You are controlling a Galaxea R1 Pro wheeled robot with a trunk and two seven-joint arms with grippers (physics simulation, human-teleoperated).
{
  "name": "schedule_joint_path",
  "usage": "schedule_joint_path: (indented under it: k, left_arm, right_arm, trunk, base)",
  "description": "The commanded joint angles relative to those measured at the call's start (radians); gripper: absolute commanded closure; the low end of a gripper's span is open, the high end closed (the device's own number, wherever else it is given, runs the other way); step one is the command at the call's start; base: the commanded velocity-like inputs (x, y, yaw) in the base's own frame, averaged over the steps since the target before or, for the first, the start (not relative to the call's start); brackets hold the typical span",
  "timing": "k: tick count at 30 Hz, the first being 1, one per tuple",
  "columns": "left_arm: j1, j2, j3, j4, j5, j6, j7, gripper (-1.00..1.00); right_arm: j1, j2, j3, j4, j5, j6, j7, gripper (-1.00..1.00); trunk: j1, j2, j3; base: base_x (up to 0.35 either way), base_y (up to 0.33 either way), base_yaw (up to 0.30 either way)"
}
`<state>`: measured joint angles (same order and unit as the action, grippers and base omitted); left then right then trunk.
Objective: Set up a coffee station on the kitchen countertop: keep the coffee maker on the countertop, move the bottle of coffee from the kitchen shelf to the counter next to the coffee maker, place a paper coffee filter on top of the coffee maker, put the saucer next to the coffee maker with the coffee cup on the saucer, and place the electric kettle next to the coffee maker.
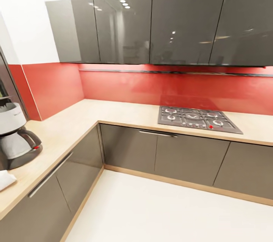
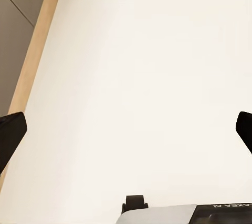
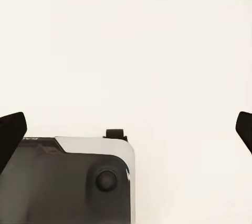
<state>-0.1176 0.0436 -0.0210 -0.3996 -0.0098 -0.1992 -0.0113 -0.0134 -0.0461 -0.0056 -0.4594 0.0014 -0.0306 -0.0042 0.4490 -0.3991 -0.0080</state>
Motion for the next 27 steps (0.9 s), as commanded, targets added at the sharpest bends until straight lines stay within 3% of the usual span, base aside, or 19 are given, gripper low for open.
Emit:
schedule_joint_path:
  k: [1,8,17,27]
  left_arm:
    - [0.000,0.000,-0.002,0.001,-0.001,-0.003,-0.001,-1.00]
    - [0.000,-0.001,-0.002,0.001,-0.001,-0.003,-0.001,-1.00]
    - [0.000,-0.002,-0.002,0.001,-0.002,-0.003,-0.001,-1.00]
    - [0.000,-0.002,-0.002,0.001,-0.002,-0.003,-0.001,-1.00]
  right_arm:
    - [0.000,0.000,-0.001,0.001,0.000,-0.003,0.000,-1.00]
    - [0.000,0.000,-0.001,0.001,0.000,-0.003,0.000,-1.00]
    - [0.000,0.001,-0.001,-0.001,-0.001,-0.003,0.000,-1.00]
    - [0.000,0.002,-0.001,-0.001,-0.001,-0.003,0.000,-1.00]
  trunk:
    - [0.001,-0.001,-0.001]
    - [0.001,-0.001,-0.001]
    - [0.001,-0.001,-0.001]
    - [0.001,-0.001,-0.001]
  base:
    - [0.338,-0.001,0.000]
    - [0.331,-0.034,0.000]
    - [0.259,-0.176,0.012]
    - [0.193,-0.214,0.220]
